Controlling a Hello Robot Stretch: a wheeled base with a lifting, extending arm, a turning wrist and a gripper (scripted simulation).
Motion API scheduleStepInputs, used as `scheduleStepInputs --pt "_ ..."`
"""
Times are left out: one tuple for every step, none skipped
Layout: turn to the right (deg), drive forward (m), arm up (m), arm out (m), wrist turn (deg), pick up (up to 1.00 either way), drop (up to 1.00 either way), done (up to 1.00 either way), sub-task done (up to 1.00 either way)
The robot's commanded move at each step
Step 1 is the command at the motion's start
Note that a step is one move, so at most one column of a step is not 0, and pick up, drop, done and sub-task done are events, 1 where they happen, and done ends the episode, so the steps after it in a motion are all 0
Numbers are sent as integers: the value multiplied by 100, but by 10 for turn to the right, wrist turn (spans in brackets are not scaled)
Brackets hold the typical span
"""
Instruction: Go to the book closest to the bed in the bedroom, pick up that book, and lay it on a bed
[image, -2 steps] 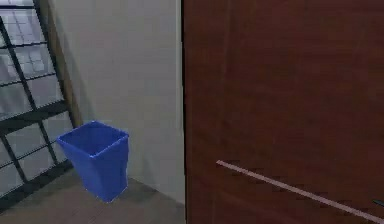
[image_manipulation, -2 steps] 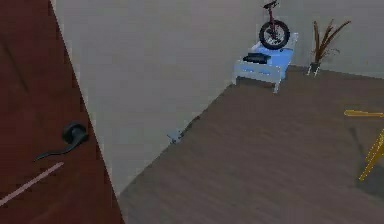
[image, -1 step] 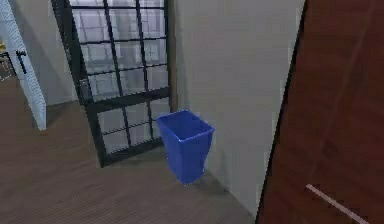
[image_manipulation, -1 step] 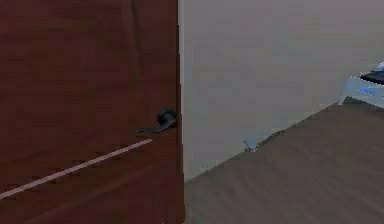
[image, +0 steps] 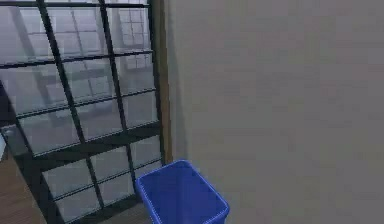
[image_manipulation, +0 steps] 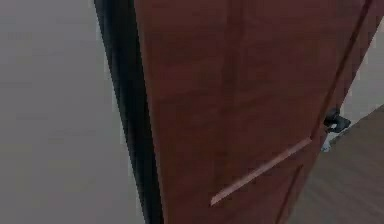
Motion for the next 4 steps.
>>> scheduleStepInputs --pt "-450 0 0 0 0 0 0 0 0" --pt "-210 0 0 0 0 0 0 0 0" --pt "0 100 0 0 0 0 0 0 0" --pt "-90 0 0 0 0 0 0 0 0"
